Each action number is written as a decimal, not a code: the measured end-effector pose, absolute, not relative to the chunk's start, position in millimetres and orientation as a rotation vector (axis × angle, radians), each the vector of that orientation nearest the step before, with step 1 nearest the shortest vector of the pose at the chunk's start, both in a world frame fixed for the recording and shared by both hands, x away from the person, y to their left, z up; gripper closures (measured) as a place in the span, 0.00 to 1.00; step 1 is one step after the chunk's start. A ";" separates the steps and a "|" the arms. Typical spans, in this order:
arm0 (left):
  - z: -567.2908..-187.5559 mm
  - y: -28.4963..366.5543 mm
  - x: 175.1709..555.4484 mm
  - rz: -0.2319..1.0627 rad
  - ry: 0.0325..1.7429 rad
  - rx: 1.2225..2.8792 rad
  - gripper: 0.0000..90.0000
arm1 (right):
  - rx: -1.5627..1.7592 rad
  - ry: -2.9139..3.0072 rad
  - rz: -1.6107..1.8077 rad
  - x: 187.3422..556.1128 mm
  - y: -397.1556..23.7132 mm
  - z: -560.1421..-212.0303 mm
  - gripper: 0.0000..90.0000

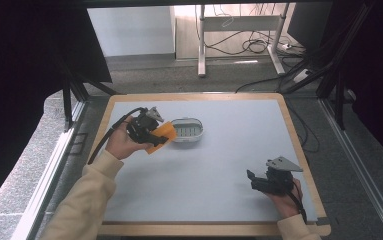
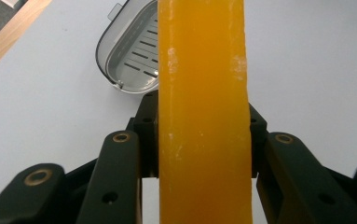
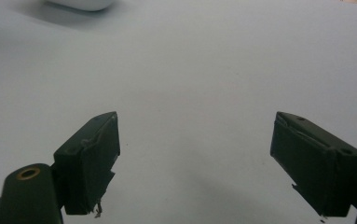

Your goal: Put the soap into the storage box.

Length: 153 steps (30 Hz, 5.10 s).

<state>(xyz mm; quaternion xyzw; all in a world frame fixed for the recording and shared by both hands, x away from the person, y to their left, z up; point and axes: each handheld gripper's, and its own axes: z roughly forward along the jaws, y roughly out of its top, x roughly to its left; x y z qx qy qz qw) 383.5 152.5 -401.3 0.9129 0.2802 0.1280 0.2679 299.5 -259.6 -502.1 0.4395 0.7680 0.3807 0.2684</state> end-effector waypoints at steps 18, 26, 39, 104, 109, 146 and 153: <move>-398.3 138.6 405.9 0.338 0.701 2.481 0.69 | 1.188 2.070 1.027 299.3 -259.9 -502.0 0.18; -402.4 135.7 414.6 0.332 0.696 2.494 0.69 | 1.191 2.071 1.031 299.6 -260.7 -502.3 0.18; -400.3 129.5 423.7 0.311 0.673 2.493 0.69 | 1.182 2.068 1.038 298.9 -260.4 -501.5 0.18; -423.9 83.6 495.7 0.217 0.358 2.641 0.69 | 1.198 2.068 1.037 300.0 -264.3 -503.0 0.18; -426.4 80.9 501.7 0.215 0.334 2.659 0.69 | 1.197 2.068 1.034 299.7 -264.2 -502.8 0.18; -425.2 84.5 512.1 0.355 0.419 2.561 0.53 | 1.194 2.073 1.026 298.9 -263.7 -502.8 0.18; -407.9 91.8 500.2 0.376 0.448 2.529 0.45 | 1.194 2.069 1.031 298.6 -263.3 -502.5 0.18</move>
